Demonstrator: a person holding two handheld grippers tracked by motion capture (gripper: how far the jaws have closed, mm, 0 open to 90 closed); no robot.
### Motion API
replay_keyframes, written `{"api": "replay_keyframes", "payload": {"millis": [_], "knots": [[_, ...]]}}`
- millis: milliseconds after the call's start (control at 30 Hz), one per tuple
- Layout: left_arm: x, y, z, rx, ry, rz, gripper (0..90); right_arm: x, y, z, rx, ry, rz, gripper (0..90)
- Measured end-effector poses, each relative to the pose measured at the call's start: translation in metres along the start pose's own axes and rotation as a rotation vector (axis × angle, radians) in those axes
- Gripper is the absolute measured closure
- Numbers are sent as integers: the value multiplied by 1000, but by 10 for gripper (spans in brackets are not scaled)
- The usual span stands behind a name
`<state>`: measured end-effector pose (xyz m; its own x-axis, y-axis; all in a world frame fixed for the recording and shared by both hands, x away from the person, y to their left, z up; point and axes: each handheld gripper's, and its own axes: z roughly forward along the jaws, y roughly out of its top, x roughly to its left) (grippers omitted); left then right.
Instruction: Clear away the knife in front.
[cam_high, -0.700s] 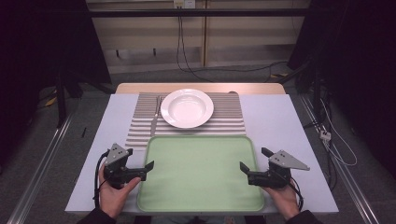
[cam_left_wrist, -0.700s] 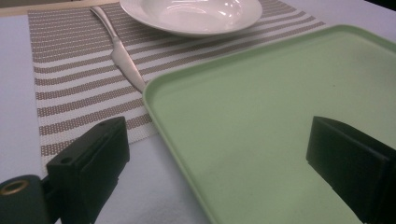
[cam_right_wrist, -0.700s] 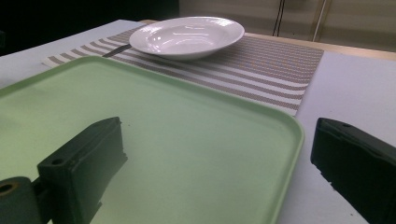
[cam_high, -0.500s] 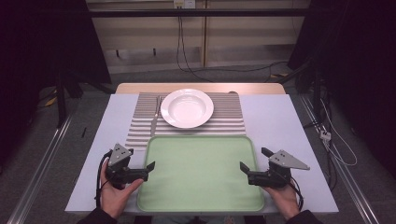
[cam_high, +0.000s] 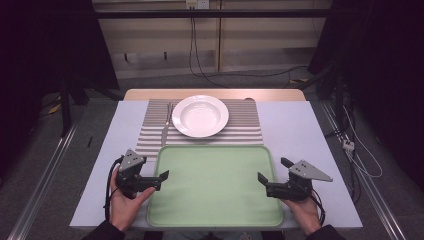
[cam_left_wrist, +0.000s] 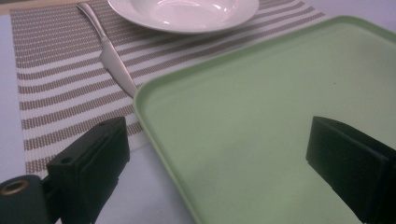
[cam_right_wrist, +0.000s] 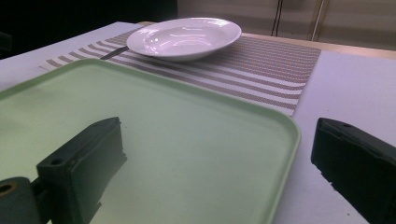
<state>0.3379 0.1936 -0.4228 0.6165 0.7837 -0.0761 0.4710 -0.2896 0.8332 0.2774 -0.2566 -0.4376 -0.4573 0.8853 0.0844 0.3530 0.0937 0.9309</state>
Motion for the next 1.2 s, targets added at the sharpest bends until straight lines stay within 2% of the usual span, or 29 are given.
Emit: {"api": "replay_keyframes", "payload": {"millis": [267, 467, 733, 833, 933, 1100, 1200], "knots": [[6, 8, 11, -8, -4, -6, 58, -3, 0, 0, -2, -12, 0, 22], [12, 21, 21, -8, 2, 6, 58, -4, 0, 0, -4, -29, 1, 22], [29, 37, 38, 9, 20, -16, 58, -6, 0, -1, -12, -69, 1, 21], [36, 42, 44, 22, 36, -6, 64, -6, 0, -2, -11, -81, -2, 21], [44, 47, 51, 28, 53, -20, 68, -7, 0, -4, -7, -94, -1, 20], [55, 58, 62, 35, 74, -35, 74, -8, -3, -7, 11, -96, -19, 20], [63, 65, 72, 47, 60, -53, 73, -11, -4, -6, 17, -103, 10, 20]]}}
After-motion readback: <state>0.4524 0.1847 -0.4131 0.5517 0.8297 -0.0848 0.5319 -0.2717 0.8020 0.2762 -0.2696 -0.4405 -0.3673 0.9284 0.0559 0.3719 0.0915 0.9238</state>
